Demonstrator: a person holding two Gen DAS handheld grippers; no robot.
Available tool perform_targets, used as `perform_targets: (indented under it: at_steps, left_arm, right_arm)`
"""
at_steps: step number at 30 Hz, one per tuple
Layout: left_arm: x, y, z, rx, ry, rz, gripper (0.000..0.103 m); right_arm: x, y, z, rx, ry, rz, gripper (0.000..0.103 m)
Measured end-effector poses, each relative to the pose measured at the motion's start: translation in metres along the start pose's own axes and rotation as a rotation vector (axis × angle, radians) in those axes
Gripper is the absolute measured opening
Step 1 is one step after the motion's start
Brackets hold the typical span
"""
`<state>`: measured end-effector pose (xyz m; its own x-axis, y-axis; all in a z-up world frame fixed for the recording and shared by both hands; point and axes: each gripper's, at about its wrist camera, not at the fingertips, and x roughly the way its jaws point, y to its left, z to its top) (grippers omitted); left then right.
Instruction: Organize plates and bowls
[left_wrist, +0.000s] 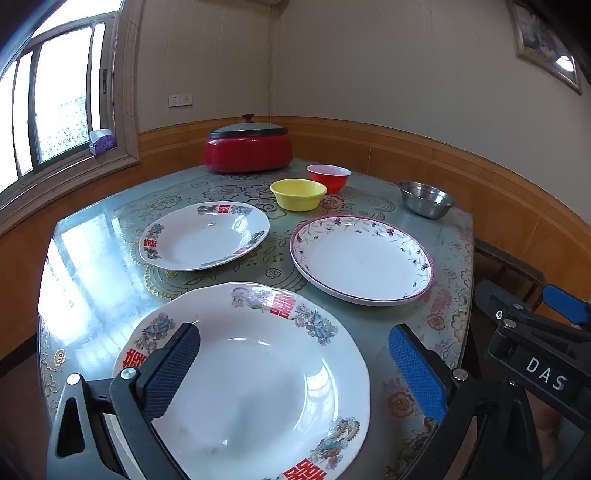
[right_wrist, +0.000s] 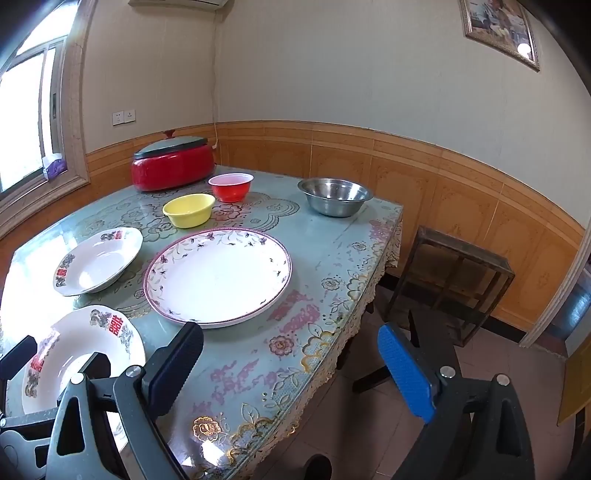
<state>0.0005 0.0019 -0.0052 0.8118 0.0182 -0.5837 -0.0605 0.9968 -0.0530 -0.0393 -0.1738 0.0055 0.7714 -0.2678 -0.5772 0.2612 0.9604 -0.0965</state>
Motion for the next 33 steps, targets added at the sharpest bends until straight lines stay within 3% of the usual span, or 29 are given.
perform_targets:
  at_steps: [33]
  left_arm:
    - [0.005, -0.003, -0.002, -0.002, 0.027, 0.038, 0.103]
  right_arm:
    - [0.013, 0.004, 0.0, -0.015, 0.022, 0.061, 0.097]
